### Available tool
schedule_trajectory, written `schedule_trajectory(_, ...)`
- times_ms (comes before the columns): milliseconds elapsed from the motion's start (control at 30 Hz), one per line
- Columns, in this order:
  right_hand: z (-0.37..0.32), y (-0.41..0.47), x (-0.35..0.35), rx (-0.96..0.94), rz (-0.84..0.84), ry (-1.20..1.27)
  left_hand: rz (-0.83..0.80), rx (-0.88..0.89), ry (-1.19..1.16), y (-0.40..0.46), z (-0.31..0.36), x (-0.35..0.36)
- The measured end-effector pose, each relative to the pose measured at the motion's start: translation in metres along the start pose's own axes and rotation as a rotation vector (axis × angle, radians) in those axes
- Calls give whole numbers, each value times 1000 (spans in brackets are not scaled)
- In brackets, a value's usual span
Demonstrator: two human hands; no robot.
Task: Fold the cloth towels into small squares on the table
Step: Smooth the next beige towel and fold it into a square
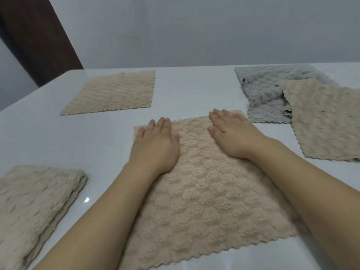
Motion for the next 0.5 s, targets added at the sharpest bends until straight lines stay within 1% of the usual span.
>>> schedule_trajectory(100,20,-5,4,43,-34,-18,-10,-66,7,-6,-23,-9)
schedule_trajectory(167,23,-6,6,63,-62,-25,-31,-123,42,-7,-26,-10)
schedule_trajectory(233,22,-6,-1,81,-50,-53,-36,-196,122,-6,-21,-17)
schedule_trajectory(267,20,-8,-10,86,-19,-61,-21,-214,144,-7,-14,-21)
schedule_trajectory(300,16,-12,-19,85,24,-50,5,-204,145,-9,-2,-25)
schedule_trajectory(367,5,-26,-33,62,82,46,58,-113,96,-22,27,-22)
schedule_trajectory(433,-13,-43,-28,11,56,144,63,-24,31,-41,46,-5)
schedule_trajectory(500,-24,-55,-11,-21,8,91,40,-3,9,-54,44,10)
Point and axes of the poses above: each hand's wrist, its own y-axis towards the middle knuckle, its own x-axis out of the palm, z = x × y, the point moved 10 cm from there along y, towards the middle knuckle, and after that the axes turned 15 degrees about -y, right-handed, at the moved point
